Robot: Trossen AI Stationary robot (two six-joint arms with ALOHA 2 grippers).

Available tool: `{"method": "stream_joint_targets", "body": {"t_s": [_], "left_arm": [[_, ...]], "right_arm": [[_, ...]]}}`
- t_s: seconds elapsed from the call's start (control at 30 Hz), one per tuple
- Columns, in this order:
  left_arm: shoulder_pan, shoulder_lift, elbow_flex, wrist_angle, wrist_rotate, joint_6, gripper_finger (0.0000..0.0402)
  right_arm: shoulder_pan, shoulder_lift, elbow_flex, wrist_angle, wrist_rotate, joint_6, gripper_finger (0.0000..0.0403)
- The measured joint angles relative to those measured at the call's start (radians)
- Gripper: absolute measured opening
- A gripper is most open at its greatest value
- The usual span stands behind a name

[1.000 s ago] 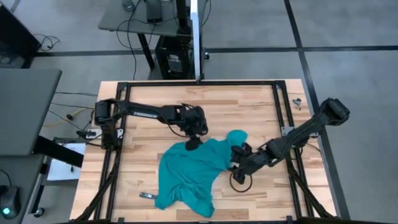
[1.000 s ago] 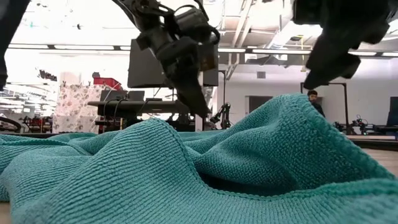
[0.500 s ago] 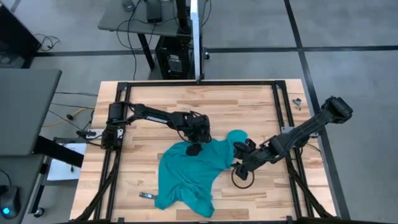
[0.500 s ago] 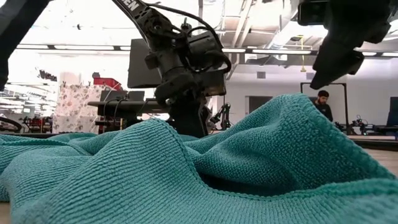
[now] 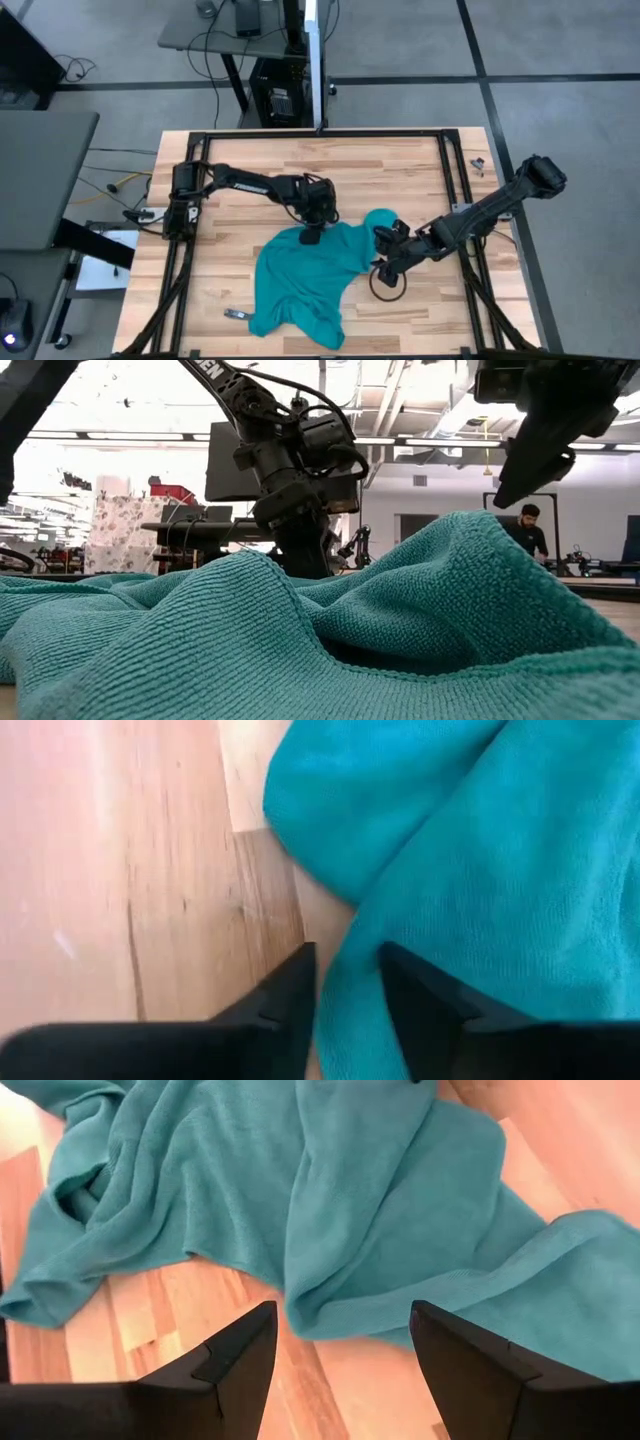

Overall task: Roll towel
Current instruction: Prepare the towel

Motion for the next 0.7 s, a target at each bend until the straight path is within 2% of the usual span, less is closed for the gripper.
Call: {"method": "stream_joint_targets", "body": {"t_s": [0.03,0.1,0.33,0.43,0.7], "left_arm": [[0.003,0.0,0.0,-0.003,0.002,-0.001,0.0018],[0.008,0.0,0.0,-0.006,0.013,-0.013,0.0009],[0.0,0.0,0.0,0.017,0.023,-0.008,0.0024],[-0.005,0.0,0.0,0.044,0.026,0.001,0.0047],[-0.015,0.0,0.0,0.043,0.002,0.044,0.0142]], "right_arm": [[-0.004,0.0,0.0,0.0,0.0,-0.008,0.0221],[-0.009,0.0,0.0,-0.005,0.0,-0.021,0.0221],[-0.015,0.0,0.0,-0.037,0.0,-0.025,0.0221],[-0.015,0.0,0.0,-0.038,0.0,-0.025,0.0221],[-0.015,0.0,0.0,-0.039,0.0,-0.022,0.0221]]}}
